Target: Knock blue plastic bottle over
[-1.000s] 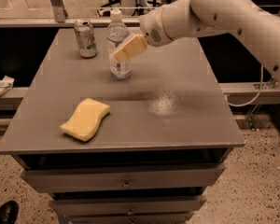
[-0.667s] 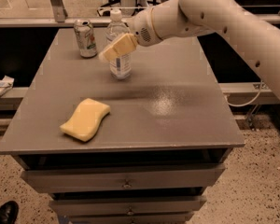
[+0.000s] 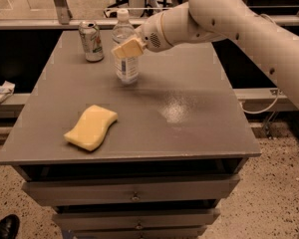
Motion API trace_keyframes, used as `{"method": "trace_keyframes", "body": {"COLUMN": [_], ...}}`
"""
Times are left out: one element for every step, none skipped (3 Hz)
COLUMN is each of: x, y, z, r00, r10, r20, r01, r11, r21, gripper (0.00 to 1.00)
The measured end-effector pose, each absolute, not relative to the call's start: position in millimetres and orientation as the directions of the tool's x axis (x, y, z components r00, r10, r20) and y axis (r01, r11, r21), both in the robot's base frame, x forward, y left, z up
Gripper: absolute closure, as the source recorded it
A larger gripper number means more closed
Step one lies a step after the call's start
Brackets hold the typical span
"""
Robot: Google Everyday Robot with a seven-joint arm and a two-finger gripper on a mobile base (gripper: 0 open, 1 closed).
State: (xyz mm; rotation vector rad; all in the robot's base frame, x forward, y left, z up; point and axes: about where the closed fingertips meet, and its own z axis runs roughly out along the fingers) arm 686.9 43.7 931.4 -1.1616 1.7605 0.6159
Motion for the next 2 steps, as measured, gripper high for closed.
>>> {"method": "trace_keyframes", "body": {"x": [706, 717], "y": [12, -18], "z": [957, 989], "r00": [-0.109, -0.080], "r10": [-0.477, -0.521], "r20": [-0.872, -0.850], "r01": [-0.861, -0.847], "r11": [0.484, 0.485], "r21": [-0.157, -0.218], "gripper": [0.80, 1.00]}}
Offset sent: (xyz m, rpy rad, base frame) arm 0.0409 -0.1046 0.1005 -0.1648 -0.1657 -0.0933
